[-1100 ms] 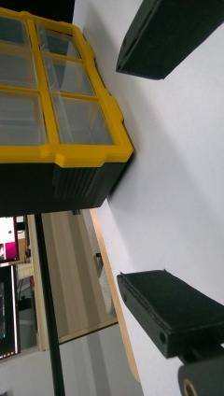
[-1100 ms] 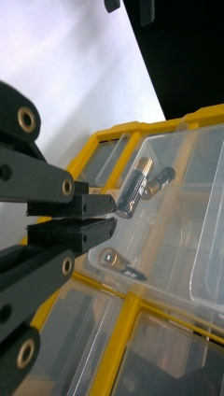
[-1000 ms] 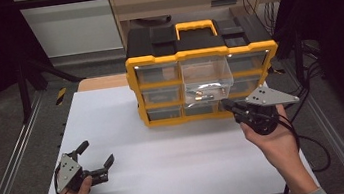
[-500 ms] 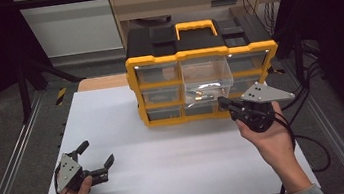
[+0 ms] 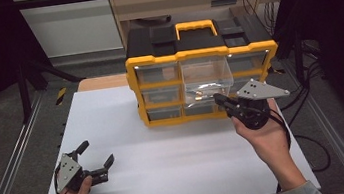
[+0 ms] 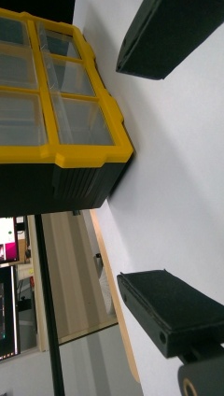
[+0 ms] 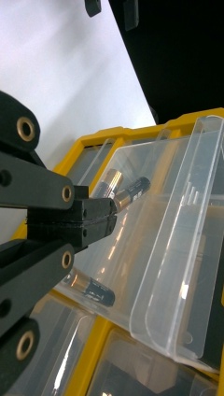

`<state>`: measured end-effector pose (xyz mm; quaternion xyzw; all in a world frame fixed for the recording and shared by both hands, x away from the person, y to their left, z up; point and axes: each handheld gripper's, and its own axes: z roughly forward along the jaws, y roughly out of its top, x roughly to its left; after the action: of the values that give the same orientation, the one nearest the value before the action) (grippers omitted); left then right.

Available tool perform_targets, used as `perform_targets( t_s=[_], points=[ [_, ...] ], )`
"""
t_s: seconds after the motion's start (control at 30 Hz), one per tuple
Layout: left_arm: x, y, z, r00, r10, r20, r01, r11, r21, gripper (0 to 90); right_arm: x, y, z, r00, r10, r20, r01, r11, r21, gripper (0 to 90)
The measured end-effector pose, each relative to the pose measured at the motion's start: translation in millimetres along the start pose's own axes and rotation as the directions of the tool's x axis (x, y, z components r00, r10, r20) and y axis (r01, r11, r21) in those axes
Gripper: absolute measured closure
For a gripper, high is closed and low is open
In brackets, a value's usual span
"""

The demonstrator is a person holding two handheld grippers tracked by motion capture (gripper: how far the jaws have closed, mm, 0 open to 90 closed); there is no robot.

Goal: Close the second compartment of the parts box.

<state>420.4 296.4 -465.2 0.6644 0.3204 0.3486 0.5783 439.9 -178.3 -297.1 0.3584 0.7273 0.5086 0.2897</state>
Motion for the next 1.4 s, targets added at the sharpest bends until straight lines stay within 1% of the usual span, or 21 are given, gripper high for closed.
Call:
perform_targets(
  t_s=[0.1, 0.13, 0.4, 0.7, 1.4],
  points=[
    [0.0, 0.0, 0.0, 1.0, 0.001, 0.001, -0.001, 1.0, 0.001, 1.2, 0.0, 1.1, 1.5, 1.0, -0.007, 0.002, 0.007, 1.0, 0.002, 90.0],
    [0.0, 0.0, 0.0, 1.0, 0.001, 0.001, -0.001, 1.0, 0.001, 1.2, 0.5, 1.5, 1.9, 1.0, -0.001, 0.006, 0.001, 1.0, 0.002, 90.0],
    [-0.1, 0.1, 0.0, 1.0, 0.002, 0.001, -0.002, 1.0, 0.001, 1.2, 2.3, 3.9, 4.4, 1.0, -0.003, 0.008, 0.003, 1.0, -0.003, 90.0],
    [0.2, 0.2, -0.3, 1.0, 0.0, 0.0, 0.0, 1.0, -0.001, 1.2, 3.7, 6.8, 6.6, 0.9998, -0.018, 0.01, 0.018, 1.0, -0.001, 90.0],
    [0.5, 0.3, -0.6, 1.0, 0.0, -0.002, 0.0, 1.0, -0.002, 1.1, 4.0, 9.4, 10.1, 0.9997, -0.022, 0.012, 0.022, 1.0, 0.001, 90.0]
  ],
)
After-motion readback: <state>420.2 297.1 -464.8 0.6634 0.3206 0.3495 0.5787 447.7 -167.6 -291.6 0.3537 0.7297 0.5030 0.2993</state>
